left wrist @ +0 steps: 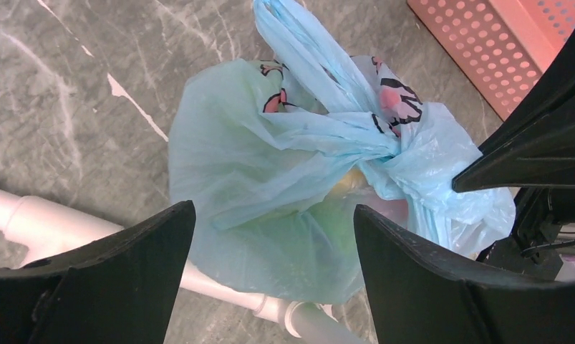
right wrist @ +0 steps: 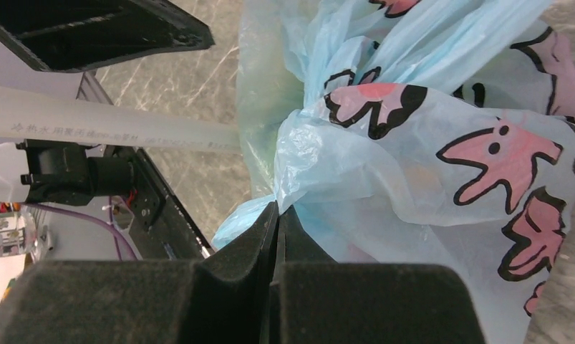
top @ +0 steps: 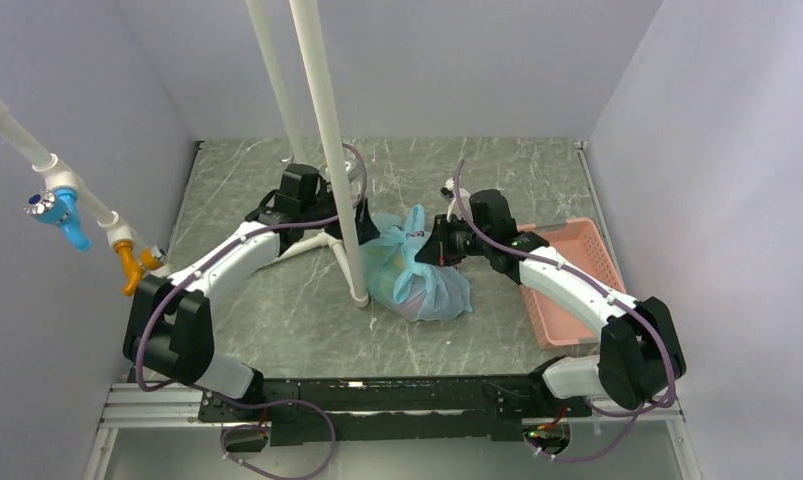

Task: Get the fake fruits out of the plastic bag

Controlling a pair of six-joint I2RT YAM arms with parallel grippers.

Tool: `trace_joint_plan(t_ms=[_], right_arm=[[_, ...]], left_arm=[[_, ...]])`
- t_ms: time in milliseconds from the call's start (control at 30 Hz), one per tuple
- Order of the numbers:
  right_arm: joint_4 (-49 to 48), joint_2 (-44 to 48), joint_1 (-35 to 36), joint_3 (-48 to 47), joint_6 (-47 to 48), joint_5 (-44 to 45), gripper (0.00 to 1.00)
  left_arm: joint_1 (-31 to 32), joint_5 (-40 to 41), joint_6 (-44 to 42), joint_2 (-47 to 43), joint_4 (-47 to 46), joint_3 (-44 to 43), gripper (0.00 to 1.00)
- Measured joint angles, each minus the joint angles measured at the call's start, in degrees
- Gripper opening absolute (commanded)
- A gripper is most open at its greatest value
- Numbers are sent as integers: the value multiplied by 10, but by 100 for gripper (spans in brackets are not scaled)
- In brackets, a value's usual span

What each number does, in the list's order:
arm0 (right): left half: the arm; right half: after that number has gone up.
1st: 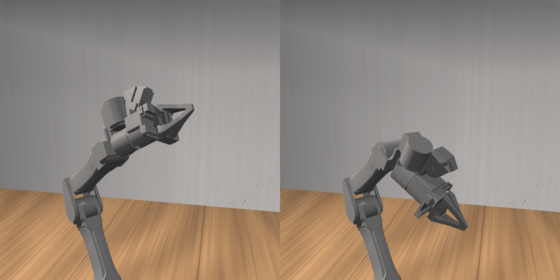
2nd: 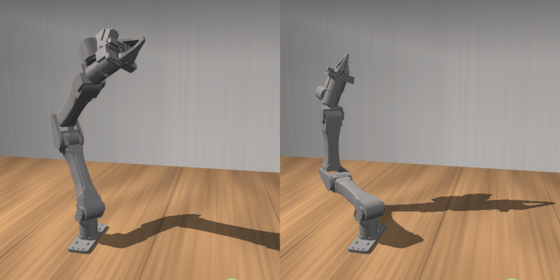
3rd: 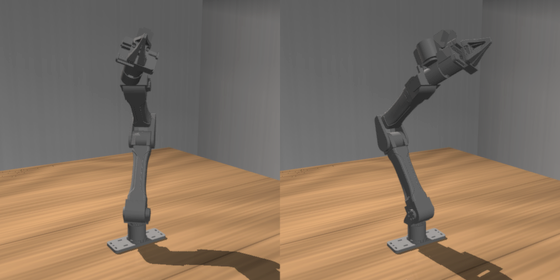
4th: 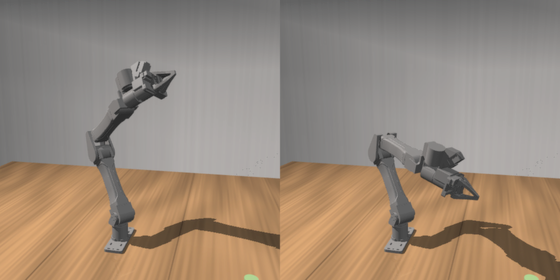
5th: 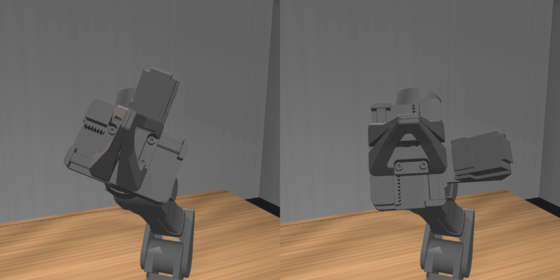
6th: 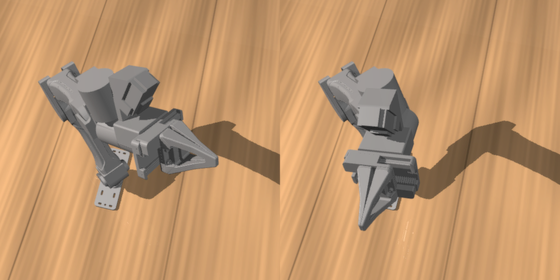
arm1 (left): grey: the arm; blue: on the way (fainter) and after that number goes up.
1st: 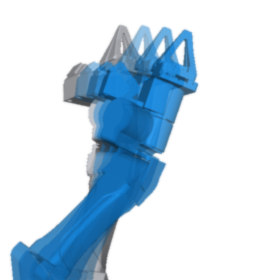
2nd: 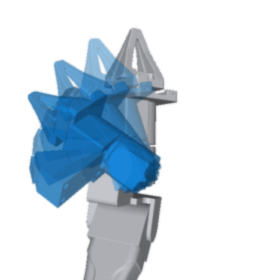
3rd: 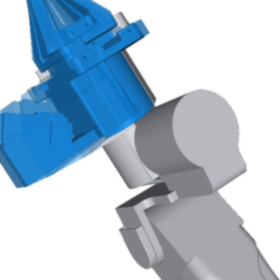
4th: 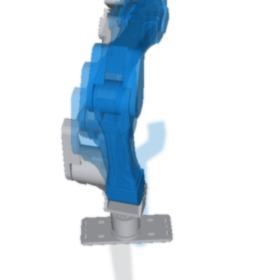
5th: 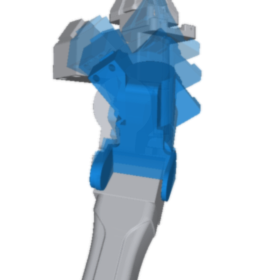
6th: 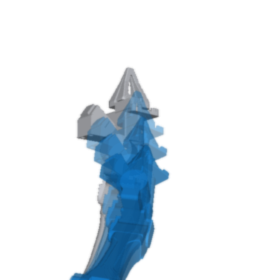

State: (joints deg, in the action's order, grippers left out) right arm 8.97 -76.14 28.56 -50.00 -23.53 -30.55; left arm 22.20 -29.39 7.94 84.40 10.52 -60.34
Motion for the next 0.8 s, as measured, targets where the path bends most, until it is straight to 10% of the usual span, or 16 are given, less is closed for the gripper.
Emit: trace_joint_plan(t_ms=[367, 800], right_arm=[[0, 0, 35, -9, 6, 2, 0], [14, 0, 38, -24, 12, 35, 0]], left_arm=[[46, -14, -29, 101, 29, -44, 75], [56, -1, -35, 185, 137, -205, 0]])
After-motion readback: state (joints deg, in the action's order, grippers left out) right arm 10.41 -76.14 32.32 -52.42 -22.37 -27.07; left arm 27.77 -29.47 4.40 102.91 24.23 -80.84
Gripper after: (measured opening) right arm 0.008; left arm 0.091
